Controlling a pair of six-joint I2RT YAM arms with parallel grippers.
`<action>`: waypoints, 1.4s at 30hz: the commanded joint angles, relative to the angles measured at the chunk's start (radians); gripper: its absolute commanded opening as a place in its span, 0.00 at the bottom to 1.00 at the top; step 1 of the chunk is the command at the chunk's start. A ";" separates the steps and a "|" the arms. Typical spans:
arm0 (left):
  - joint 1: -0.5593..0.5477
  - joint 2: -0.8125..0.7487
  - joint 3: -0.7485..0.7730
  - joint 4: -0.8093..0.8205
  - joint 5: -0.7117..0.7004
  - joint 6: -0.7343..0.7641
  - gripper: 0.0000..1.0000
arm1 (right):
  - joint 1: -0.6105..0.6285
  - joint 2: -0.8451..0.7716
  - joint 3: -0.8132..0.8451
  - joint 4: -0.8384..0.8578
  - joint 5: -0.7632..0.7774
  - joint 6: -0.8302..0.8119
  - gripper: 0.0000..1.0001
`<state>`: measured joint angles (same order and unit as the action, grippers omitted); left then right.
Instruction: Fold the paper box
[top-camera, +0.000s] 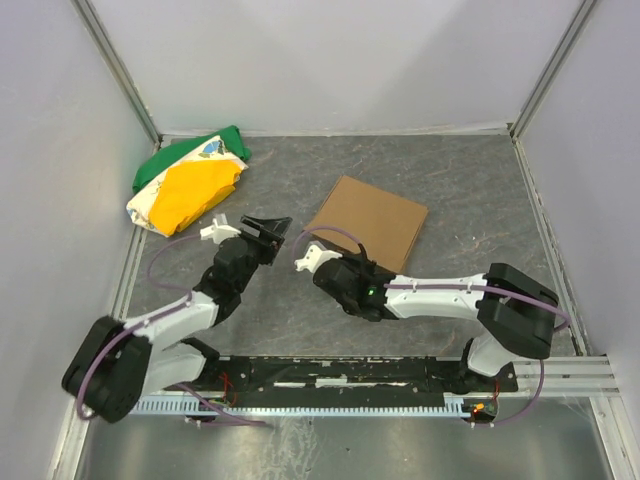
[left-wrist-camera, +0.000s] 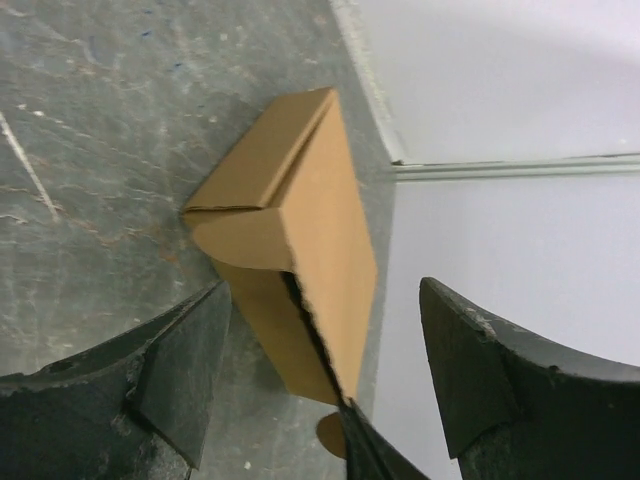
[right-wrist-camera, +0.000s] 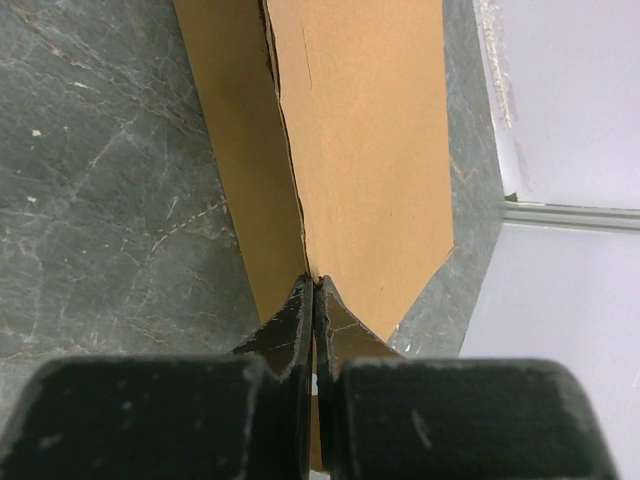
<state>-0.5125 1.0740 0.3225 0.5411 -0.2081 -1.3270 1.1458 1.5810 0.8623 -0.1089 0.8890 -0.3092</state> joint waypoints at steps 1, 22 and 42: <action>0.009 0.186 0.047 0.163 0.001 0.037 0.82 | 0.005 0.013 0.031 0.090 0.086 -0.027 0.02; 0.045 0.412 0.191 0.373 0.046 0.164 0.73 | 0.007 0.027 0.005 0.138 0.150 -0.082 0.02; 0.084 0.510 0.203 0.458 0.209 0.134 0.73 | 0.032 -0.026 -0.023 0.170 0.235 -0.029 0.28</action>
<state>-0.4484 1.6066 0.5098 0.9337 -0.0326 -1.2324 1.1709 1.6630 0.8375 0.1081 1.0946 -0.4553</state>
